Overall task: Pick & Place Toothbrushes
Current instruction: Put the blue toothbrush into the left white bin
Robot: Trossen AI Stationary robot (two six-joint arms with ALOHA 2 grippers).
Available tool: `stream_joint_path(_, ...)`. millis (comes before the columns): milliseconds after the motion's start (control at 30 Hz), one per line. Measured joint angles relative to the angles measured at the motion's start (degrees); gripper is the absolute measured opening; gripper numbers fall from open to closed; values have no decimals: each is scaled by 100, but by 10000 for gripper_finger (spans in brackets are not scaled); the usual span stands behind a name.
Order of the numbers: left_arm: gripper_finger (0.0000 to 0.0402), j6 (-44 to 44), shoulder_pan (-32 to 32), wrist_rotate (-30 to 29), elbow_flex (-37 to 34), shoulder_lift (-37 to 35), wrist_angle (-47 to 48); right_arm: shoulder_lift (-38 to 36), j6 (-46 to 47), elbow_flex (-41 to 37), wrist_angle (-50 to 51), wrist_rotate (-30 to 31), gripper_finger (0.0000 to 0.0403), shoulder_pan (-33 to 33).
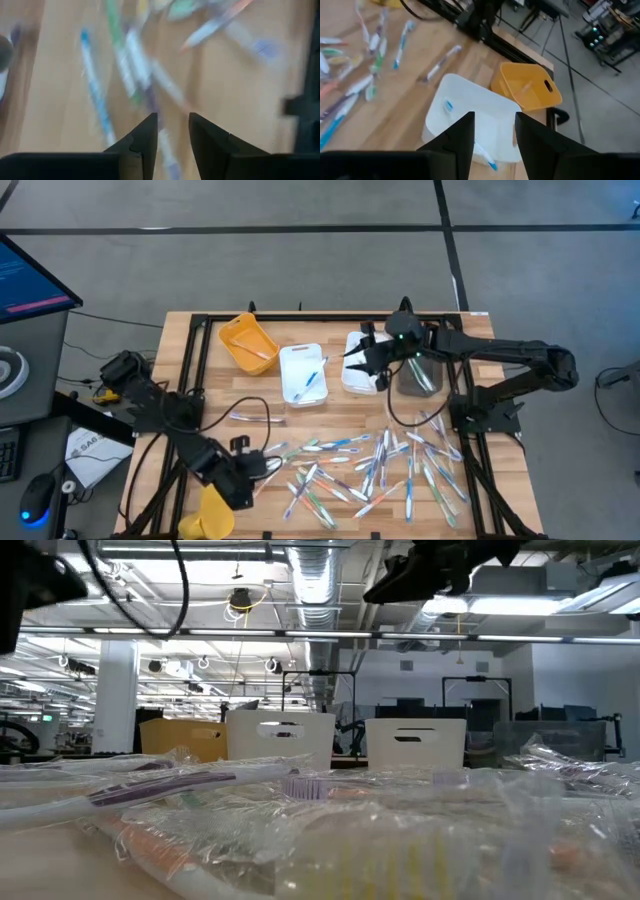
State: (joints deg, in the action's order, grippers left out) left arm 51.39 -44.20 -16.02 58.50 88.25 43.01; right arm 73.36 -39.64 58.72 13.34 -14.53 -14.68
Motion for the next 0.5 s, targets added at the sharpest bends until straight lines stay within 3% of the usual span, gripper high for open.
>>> stream_joint_path(233,104,-2,165,248,-810,4,32,285,0,5,-79,-217,136,-39)
stream_joint_path(500,104,-374,466,281,-1228,-76,-251,701,233,4,-56,-209,133,0)
